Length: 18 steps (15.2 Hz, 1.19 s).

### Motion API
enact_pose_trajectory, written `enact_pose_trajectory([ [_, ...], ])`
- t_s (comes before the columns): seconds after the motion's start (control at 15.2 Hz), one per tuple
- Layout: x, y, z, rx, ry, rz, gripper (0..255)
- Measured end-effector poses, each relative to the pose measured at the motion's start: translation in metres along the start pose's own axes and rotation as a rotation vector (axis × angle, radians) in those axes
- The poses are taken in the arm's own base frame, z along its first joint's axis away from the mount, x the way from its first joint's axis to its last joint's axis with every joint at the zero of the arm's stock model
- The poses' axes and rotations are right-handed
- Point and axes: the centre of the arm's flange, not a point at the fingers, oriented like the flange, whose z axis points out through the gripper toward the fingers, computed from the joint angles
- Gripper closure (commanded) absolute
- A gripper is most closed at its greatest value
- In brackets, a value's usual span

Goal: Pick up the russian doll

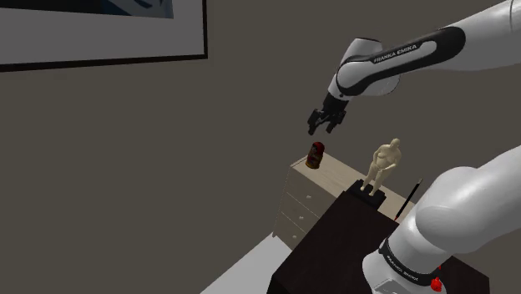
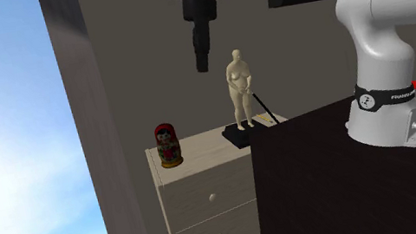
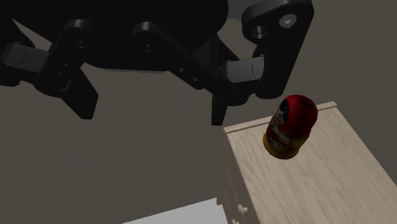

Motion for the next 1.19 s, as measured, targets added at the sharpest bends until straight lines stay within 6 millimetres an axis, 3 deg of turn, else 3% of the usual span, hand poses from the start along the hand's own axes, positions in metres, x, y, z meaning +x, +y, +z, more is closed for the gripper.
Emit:
enact_pose_trajectory([
  [0.59,0.041,0.073,0.07,-0.029,0.048,0.067,0],
  [1.19,0.079,0.159,0.14,-0.062,0.095,0.132,0],
])
